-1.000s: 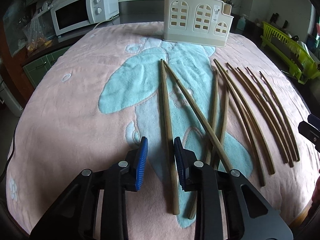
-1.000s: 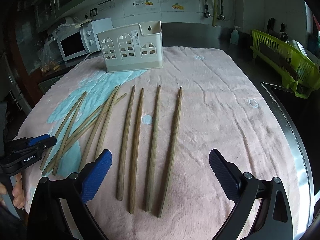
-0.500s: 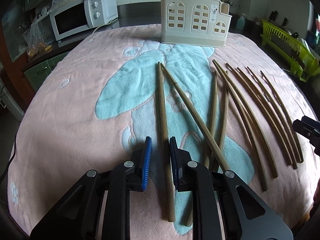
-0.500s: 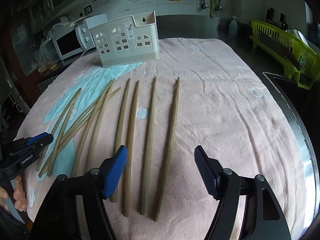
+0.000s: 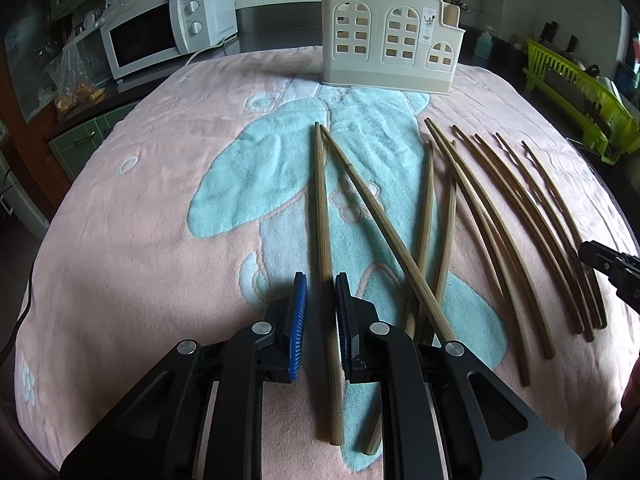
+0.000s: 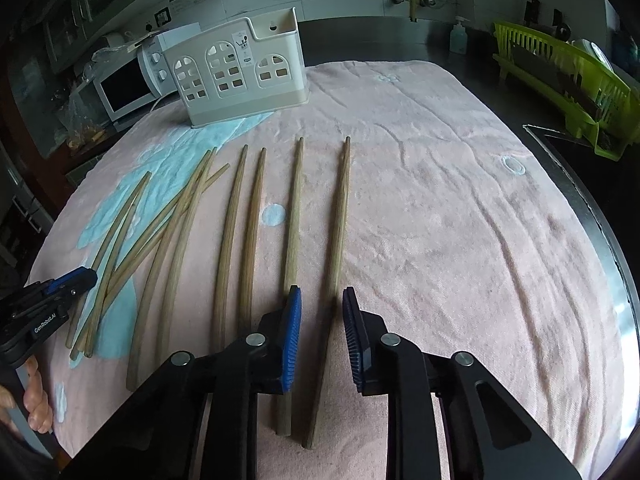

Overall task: Organize utensils
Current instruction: 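Close the left tool on a wooden chopstick while the right tool grasps another chopstick, then lift the chopstick in the left tool while the right tool lifts its chopstick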

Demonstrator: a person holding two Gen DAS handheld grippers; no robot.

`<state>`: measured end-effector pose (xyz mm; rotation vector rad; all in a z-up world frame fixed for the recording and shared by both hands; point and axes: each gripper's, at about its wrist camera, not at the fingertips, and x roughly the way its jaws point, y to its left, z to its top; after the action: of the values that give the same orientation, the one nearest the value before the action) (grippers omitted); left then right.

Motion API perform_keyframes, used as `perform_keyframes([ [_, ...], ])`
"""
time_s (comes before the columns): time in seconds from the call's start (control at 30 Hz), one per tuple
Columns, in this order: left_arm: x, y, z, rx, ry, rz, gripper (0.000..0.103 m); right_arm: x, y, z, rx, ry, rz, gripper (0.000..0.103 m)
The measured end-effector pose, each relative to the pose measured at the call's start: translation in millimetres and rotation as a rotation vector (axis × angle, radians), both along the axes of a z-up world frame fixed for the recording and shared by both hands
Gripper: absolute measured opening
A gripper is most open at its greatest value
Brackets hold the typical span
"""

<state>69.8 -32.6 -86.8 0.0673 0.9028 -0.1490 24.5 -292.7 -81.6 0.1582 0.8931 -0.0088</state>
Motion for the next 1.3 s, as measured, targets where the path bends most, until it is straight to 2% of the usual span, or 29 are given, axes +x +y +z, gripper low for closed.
perform_keyframes([
  [0.1,1,1,0,-0.005,0.004,-0.003,0.014,-1,1,-3,-0.011,0.002,-0.004,0.019],
  [0.27,0,3,-1,-0.012,-0.006,-0.029,0.014,-1,1,-4,-0.036,-0.003,-0.020,0.008],
  [0.37,0,5,-1,-0.023,-0.005,-0.029,0.012,-3,-2,-4,-0.030,-0.007,-0.021,0.007],
  [0.43,0,6,0,-0.028,-0.004,-0.026,0.006,-5,-1,-2,-0.040,-0.010,-0.022,0.007],
  [0.63,-1,13,3,-0.064,-0.004,-0.015,0.005,-11,1,6,-0.062,-0.038,-0.017,0.007],
  [1.03,-9,27,37,-0.161,-0.104,-0.008,0.005,-22,8,51,-0.082,-0.186,0.006,0.007],
  [1.3,-1,31,66,-0.217,-0.151,-0.032,0.005,-14,8,82,-0.068,-0.257,0.053,0.007],
])
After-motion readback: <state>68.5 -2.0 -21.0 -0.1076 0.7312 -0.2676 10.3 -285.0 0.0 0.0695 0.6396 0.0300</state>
